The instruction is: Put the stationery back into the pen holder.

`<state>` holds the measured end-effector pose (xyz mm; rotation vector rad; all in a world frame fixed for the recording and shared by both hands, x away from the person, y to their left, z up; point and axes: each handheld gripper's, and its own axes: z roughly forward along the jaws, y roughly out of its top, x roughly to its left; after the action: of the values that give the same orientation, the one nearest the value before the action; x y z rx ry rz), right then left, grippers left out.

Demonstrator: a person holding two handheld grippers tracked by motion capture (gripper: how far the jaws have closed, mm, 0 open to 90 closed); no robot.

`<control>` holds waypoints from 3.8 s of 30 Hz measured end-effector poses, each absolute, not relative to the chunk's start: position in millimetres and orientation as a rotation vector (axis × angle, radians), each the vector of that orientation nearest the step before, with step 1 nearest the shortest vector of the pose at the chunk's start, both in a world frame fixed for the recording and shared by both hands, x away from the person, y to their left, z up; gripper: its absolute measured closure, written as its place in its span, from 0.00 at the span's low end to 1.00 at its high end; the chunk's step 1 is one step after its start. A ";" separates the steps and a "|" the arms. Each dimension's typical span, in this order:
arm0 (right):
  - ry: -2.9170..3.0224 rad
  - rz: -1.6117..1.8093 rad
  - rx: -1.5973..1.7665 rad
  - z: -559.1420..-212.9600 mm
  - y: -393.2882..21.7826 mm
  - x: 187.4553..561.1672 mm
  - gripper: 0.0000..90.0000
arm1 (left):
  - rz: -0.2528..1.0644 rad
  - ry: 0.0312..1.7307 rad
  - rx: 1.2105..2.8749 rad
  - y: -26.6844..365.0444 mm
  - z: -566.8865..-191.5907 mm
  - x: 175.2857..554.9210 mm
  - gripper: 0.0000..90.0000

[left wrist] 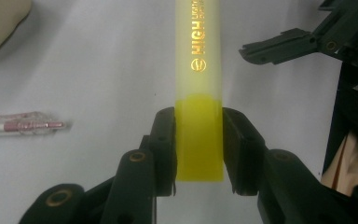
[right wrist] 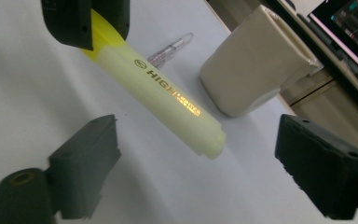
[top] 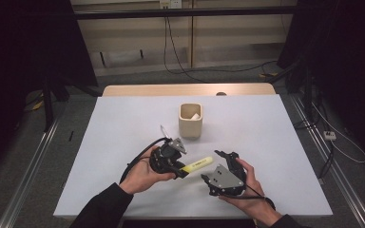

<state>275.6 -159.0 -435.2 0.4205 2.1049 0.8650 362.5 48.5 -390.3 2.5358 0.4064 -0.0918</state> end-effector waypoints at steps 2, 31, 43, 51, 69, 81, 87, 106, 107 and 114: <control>2.108 0.827 0.374 -434.8 -157.5 275.5 0.23 | -0.093 0.398 2.541 44.9 -389.4 363.5 0.75; 1.932 0.438 -0.106 -459.8 -142.7 266.6 0.80 | -0.150 0.437 2.528 22.4 -392.3 372.3 0.75; 2.007 0.469 -0.069 -460.7 -146.8 269.5 0.87 | -0.068 0.430 2.488 29.8 -395.4 374.4 0.60; 2.060 0.544 0.079 -460.4 -154.5 276.4 0.87 | 0.022 0.508 2.417 46.4 -397.3 376.6 0.31; 2.097 0.830 0.439 -442.6 -169.2 288.4 0.87 | 0.070 0.660 2.226 96.9 -407.6 382.5 0.09; 2.052 1.031 0.620 -428.4 -178.5 304.8 0.87 | 0.198 0.674 2.169 124.3 -412.4 366.1 0.08; 2.037 1.121 0.706 -421.6 -180.0 313.1 0.87 | 0.225 0.706 2.110 142.0 -414.0 356.2 0.07; 1.881 1.342 0.852 -392.6 -183.7 352.3 0.87 | 0.267 0.820 2.012 176.1 -429.6 346.4 0.07; 1.876 1.350 0.855 -390.8 -183.6 354.7 0.87 | 0.272 0.813 2.019 176.7 -429.8 346.2 0.07; 1.858 1.453 0.923 -381.8 -184.3 374.8 0.87 | 0.281 0.824 2.034 175.1 -435.4 346.1 0.07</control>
<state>374.8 -184.3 -381.8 0.9229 1.8577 1.4525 346.1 175.1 -435.4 2.0344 0.8242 0.2812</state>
